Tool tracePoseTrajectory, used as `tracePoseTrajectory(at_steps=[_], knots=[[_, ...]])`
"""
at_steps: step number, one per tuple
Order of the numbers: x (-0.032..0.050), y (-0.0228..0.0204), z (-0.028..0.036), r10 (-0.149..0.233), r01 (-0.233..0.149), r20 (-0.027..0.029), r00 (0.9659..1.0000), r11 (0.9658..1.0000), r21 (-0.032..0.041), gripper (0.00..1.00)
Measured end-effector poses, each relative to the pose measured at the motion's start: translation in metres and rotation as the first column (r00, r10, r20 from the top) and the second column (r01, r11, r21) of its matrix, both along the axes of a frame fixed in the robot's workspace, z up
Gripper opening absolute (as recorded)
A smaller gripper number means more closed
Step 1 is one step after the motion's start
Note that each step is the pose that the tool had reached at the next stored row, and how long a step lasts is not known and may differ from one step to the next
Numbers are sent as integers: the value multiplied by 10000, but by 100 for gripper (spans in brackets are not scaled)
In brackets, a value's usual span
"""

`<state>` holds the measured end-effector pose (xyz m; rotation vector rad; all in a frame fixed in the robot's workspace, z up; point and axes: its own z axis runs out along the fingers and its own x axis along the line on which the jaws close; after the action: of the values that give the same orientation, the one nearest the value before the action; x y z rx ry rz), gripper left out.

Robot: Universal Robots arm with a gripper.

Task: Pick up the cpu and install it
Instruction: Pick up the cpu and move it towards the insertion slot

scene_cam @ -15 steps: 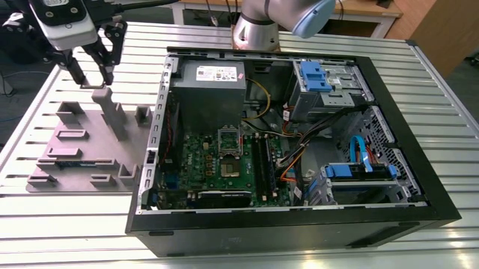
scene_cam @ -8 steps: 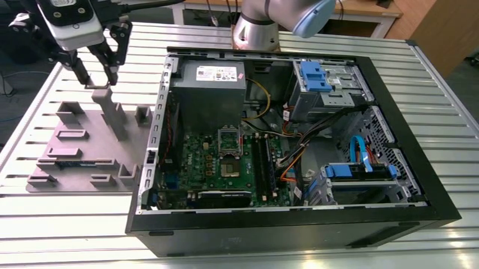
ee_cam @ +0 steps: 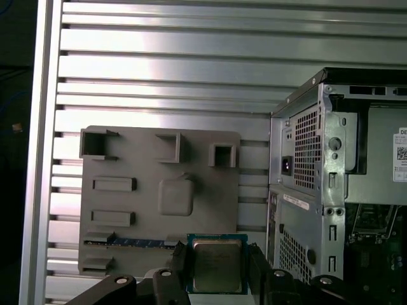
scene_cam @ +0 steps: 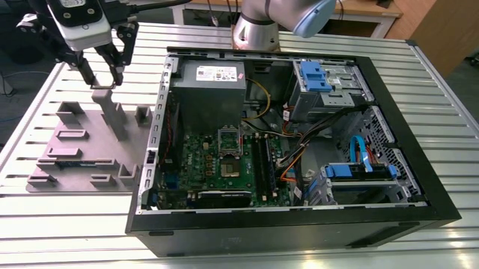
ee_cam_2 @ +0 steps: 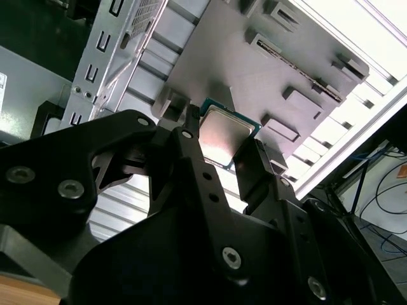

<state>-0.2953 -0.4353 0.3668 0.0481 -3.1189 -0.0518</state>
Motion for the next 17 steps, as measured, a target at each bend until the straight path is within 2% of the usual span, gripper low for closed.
tracePoseTrajectory(at_steps=[17], knots=[[170,0,0,0,0,-1,10000,10000,0,47]])
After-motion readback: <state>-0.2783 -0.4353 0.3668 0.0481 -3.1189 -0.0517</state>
